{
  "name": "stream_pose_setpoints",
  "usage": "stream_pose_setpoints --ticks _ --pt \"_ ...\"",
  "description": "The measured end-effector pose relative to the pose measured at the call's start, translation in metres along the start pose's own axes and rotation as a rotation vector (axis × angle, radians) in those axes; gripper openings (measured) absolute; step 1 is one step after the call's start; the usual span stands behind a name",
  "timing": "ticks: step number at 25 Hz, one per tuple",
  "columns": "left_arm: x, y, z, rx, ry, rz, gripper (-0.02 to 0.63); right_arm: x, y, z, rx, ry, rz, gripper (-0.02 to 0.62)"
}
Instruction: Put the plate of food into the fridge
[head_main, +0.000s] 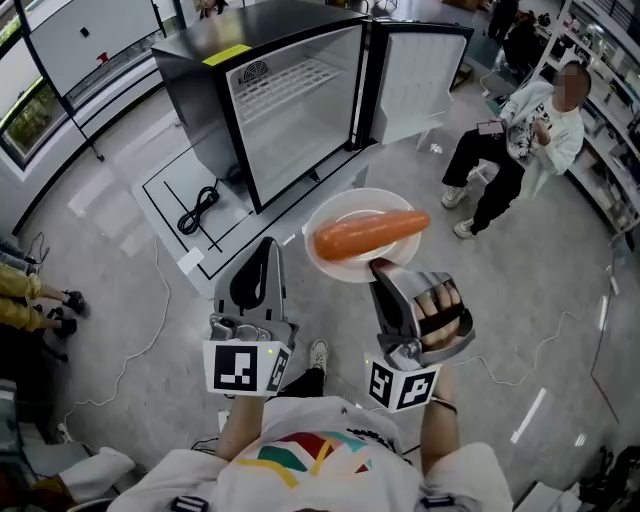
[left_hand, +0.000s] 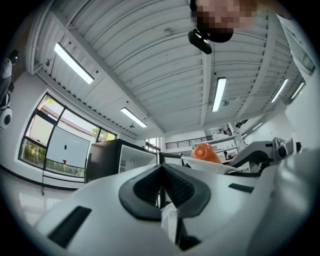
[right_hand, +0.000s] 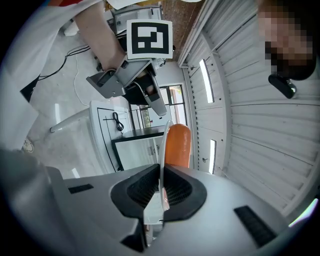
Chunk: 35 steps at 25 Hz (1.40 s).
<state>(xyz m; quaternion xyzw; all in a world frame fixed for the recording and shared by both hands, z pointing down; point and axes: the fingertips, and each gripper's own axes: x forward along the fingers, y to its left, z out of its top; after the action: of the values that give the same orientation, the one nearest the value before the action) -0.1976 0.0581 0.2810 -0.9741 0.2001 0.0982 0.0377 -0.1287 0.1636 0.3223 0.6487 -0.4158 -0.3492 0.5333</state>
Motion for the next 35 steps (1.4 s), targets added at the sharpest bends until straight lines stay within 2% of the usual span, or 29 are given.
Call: stream_pose_setpoints --ticks 5,16,19,22,35 --pt "0.028 0.025 -0.012 -0.017 0.019 0.026 0.006 0.038 -0.002 -0.006 0.008 -0.023 0.011 0.021" --pt "0.092 0.067 -0.036 0.008 0.049 0.051 0.006 0.12 0.003 -0.023 0.002 -0.039 0.038 0.021" --pt "0.107 0.078 -0.036 -0.004 0.027 0.051 0.006 0.139 0.004 -0.026 0.006 -0.039 0.043 0.021" --pt "0.117 0.084 -0.032 0.0 -0.004 0.038 0.006 0.153 0.006 -0.03 0.0 -0.039 0.049 0.021" --pt "0.142 0.106 -0.027 0.016 -0.015 0.033 0.006 0.185 0.002 -0.028 -0.007 -0.029 0.057 0.021"
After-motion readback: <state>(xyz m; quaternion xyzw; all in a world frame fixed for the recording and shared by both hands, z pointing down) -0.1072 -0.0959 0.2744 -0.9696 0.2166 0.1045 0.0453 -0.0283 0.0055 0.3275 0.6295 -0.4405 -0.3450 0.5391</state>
